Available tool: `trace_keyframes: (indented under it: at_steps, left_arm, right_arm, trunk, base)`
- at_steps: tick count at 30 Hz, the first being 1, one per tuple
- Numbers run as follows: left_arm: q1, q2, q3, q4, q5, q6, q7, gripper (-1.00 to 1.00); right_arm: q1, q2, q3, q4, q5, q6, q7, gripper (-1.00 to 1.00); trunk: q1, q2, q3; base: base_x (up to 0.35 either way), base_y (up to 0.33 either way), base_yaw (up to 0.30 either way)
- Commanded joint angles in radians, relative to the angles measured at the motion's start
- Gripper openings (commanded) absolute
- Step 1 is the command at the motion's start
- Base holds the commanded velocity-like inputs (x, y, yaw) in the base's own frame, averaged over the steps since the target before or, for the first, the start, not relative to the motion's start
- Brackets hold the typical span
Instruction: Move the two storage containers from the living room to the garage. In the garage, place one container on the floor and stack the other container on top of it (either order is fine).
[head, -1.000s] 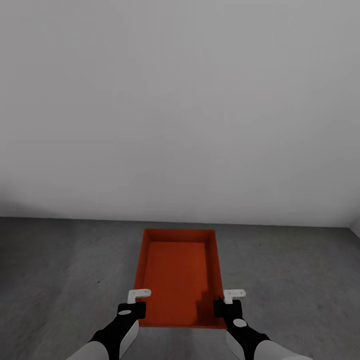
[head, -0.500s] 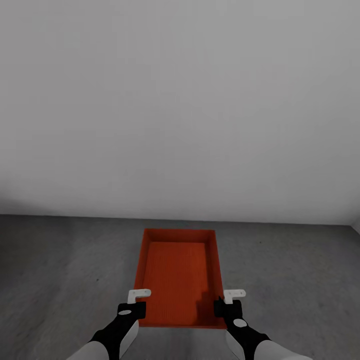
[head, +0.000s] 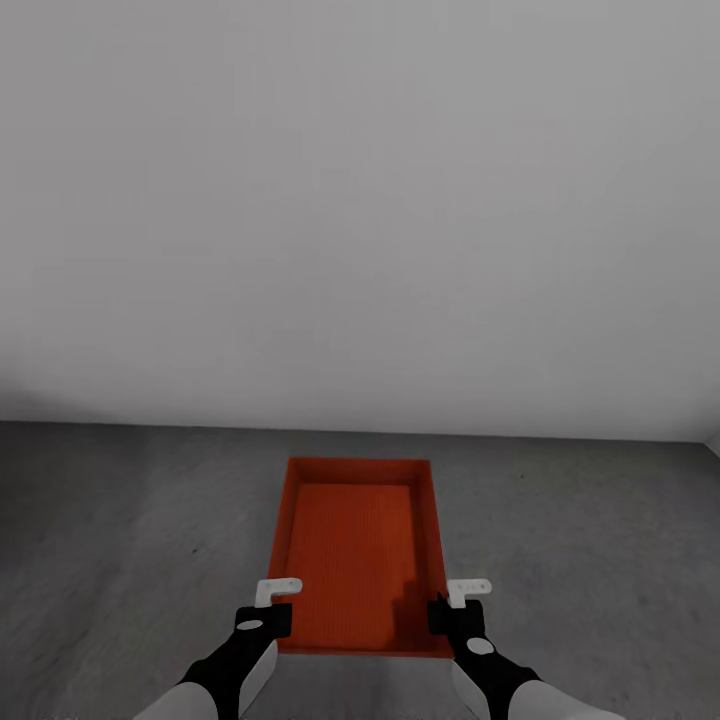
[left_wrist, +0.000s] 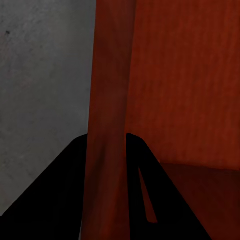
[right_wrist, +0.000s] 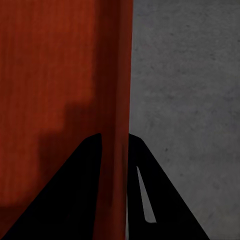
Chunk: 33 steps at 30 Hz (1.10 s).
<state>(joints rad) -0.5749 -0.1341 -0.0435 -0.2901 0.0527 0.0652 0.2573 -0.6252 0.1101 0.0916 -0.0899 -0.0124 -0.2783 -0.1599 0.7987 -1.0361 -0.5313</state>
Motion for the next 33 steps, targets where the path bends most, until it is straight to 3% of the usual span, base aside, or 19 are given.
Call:
trace_keyframes:
  at_steps: [1,17,33]
  left_arm:
    - [0.000,-0.001,0.019,-0.006,-0.017,0.007,0.011,-1.00]
    - [0.000,-0.001,0.019,-0.006,-0.017,0.007,0.011,-1.00]
    - [0.000,-0.001,0.019,-0.006,-0.017,0.007,0.011,-1.00]
  right_arm:
    - [-0.001,0.005,-0.032,0.002,-0.009,-0.003,-0.009,-1.00]
    - [0.000,0.005,-0.032,0.002,-0.009,-0.002,-0.009,-1.00]
    - [0.000,0.005,-0.032,0.002,-0.009,-0.003,-0.009,-1.00]
  trunk:
    - [0.004,-0.008,-0.006]
    - [0.065,-0.120,-0.081]
    - [0.065,-0.120,-0.107]
  base:
    - [0.000,0.000,0.000]
    - [0.000,0.000,0.000]
    - [0.000,0.000,0.000]
